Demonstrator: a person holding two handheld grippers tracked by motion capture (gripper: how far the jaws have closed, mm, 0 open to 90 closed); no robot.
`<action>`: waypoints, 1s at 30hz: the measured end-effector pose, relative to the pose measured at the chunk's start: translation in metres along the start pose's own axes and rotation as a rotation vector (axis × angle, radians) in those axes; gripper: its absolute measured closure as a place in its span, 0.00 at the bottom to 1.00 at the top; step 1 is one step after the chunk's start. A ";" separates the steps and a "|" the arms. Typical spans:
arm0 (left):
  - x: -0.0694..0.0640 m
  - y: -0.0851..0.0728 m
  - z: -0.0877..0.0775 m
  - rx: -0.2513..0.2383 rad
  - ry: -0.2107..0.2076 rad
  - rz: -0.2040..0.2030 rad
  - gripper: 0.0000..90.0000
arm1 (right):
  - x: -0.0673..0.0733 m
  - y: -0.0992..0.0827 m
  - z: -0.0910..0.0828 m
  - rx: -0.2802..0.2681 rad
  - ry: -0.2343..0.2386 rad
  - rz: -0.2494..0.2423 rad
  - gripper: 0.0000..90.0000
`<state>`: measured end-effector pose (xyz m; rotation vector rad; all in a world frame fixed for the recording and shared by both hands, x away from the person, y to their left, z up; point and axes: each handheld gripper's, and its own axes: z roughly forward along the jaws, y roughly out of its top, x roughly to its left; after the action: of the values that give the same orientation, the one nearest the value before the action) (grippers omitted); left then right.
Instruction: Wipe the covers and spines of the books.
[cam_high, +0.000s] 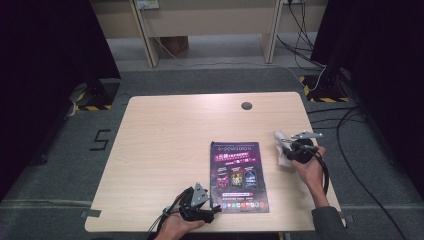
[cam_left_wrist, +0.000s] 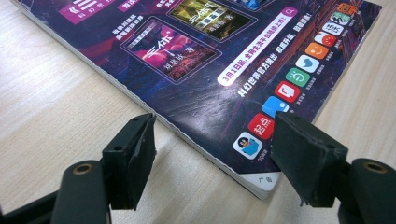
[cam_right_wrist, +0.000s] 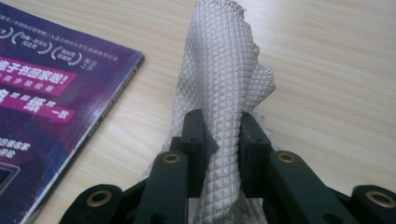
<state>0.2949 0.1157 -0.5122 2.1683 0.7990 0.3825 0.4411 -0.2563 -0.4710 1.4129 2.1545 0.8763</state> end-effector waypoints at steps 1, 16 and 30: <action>0.000 0.000 0.000 0.001 0.000 0.003 0.33 | -0.001 -0.002 -0.001 0.005 -0.001 0.006 0.85; 0.000 0.000 0.000 0.003 -0.002 -0.001 0.33 | -0.016 -0.020 0.002 0.072 -0.022 0.029 0.82; 0.000 0.000 -0.001 0.005 -0.006 0.003 0.33 | 0.004 -0.004 -0.015 -0.055 0.037 0.049 0.58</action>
<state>0.2946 0.1165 -0.5117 2.1746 0.7949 0.3757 0.4270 -0.2583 -0.4630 1.4390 2.1134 0.9794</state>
